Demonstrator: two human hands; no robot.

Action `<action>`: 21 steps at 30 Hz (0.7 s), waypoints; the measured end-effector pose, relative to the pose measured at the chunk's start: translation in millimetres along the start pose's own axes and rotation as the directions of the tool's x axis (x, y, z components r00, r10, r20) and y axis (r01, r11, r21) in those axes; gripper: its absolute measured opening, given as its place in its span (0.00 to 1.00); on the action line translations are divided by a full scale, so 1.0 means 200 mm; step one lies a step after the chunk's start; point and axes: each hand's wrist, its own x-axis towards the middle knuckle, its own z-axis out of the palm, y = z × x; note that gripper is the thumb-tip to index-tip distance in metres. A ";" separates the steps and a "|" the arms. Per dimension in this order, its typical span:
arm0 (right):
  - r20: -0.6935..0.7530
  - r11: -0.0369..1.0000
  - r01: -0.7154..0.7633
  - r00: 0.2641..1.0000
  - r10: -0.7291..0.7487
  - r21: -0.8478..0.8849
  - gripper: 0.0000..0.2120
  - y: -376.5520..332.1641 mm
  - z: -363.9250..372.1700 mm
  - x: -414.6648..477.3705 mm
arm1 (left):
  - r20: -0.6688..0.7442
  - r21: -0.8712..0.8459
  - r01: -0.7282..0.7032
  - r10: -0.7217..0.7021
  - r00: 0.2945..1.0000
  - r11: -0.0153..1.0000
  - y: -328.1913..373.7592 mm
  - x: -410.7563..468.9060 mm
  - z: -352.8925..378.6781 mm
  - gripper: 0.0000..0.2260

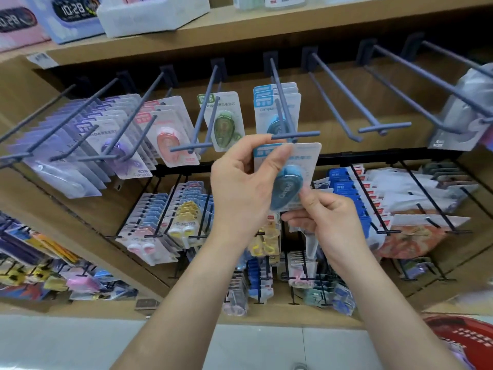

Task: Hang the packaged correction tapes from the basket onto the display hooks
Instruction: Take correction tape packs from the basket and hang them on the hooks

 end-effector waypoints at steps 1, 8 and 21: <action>-0.007 1.000 -0.003 1.000 0.003 -0.003 0.15 0.00 0.00 0.00 | 0.028 0.002 0.044 -0.044 0.999 0.999 0.00 0.02 -0.01 0.04; 0.008 0.999 0.012 1.000 -0.012 -0.033 0.14 0.00 0.00 0.01 | 0.108 -0.086 0.197 -0.188 0.976 0.977 0.03 0.07 -0.02 0.03; -0.057 0.992 -0.032 0.998 0.025 -0.122 0.07 0.01 -0.04 0.10 | 0.042 0.071 0.384 -0.387 0.921 0.921 -0.19 0.02 -0.03 0.07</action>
